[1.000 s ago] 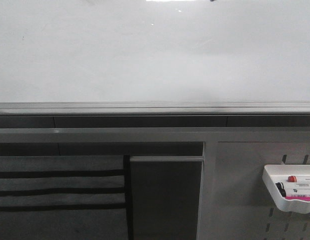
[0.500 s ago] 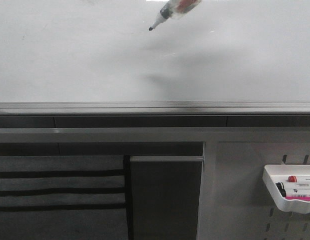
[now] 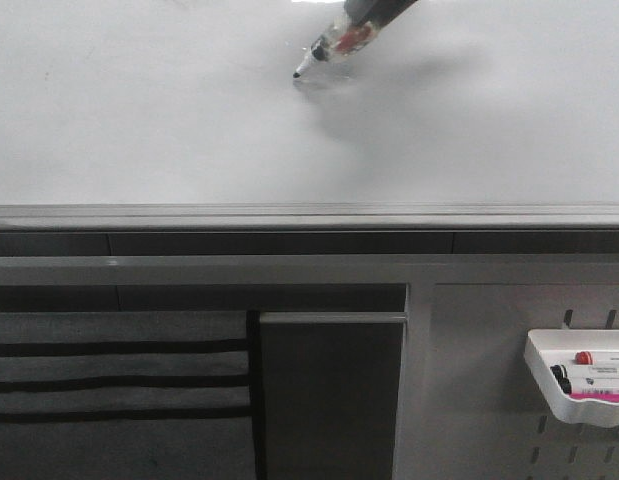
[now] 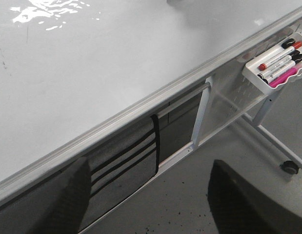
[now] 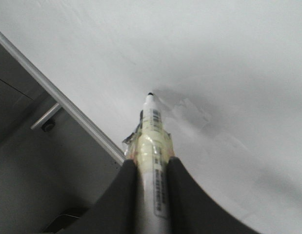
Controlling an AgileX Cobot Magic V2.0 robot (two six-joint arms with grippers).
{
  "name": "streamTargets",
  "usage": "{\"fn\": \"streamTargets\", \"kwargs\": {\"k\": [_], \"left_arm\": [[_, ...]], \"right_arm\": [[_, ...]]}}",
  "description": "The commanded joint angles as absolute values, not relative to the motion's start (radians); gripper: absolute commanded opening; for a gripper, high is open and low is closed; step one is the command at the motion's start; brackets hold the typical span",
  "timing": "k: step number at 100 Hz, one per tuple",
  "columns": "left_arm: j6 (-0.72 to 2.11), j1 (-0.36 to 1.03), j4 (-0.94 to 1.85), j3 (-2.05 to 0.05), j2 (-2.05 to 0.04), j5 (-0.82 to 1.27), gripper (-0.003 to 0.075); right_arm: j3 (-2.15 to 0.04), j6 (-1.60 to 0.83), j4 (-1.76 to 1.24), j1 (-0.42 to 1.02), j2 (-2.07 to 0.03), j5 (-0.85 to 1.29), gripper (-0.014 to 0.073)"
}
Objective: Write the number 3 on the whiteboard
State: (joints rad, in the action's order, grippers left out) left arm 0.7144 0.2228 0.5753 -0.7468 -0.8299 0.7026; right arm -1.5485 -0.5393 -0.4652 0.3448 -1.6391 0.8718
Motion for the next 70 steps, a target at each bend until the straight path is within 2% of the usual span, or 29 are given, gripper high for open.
{"fn": "streamTargets", "kwargs": {"k": [1,32,51,70], "left_arm": [[0.707,0.221,0.604,-0.771,-0.82,0.645,0.0472],[0.707,0.221,0.604,-0.771,-0.82,0.645,0.0472],[0.707,0.221,0.602,-0.771,-0.82,0.645,0.0472],[0.707,0.221,0.602,-0.771,-0.82,0.643,0.0472]], "right_arm": [[-1.583,-0.548,-0.452,0.336,-1.618,0.821,-0.0001],[-1.583,-0.546,-0.438,0.301,-1.607,0.811,-0.0001],[-1.563,-0.537,-0.443,0.289,-1.585,0.918,-0.0001],[-1.498,-0.537,-0.462,0.332,-1.626,0.816,-0.0001]]}}
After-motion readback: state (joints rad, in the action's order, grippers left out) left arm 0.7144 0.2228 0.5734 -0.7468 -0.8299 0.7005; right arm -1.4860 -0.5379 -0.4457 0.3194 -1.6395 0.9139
